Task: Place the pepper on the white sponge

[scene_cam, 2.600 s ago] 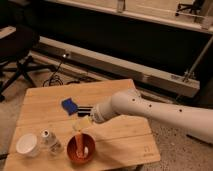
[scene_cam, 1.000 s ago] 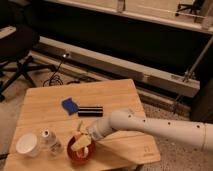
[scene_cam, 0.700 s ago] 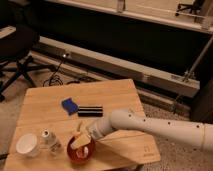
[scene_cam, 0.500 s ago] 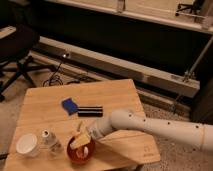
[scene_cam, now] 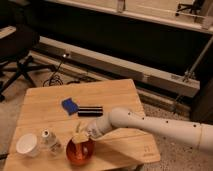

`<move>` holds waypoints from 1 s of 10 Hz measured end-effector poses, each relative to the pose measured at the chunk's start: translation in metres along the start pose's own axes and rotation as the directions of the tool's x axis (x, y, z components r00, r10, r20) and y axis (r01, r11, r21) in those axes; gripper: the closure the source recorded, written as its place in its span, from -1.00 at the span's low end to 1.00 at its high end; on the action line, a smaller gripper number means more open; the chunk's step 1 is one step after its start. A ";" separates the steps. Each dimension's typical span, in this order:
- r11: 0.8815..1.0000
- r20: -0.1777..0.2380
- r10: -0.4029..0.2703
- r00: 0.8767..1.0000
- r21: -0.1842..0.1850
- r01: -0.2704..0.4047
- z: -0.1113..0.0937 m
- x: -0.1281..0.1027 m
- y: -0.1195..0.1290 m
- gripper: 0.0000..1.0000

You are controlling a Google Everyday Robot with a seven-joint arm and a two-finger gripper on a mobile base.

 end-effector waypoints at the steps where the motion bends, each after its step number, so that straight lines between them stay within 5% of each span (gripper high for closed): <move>1: 1.000 -0.003 -0.005 1.000 0.004 0.005 -0.001 0.005 0.001 0.40; 6: 1.000 0.016 -0.008 1.000 0.027 0.007 0.002 0.004 0.000 0.48; 8: 1.000 -0.005 0.004 1.000 0.031 -0.004 -0.003 0.017 0.003 0.89; 10: 1.000 -0.053 0.020 0.998 0.023 -0.018 -0.016 0.043 0.008 1.00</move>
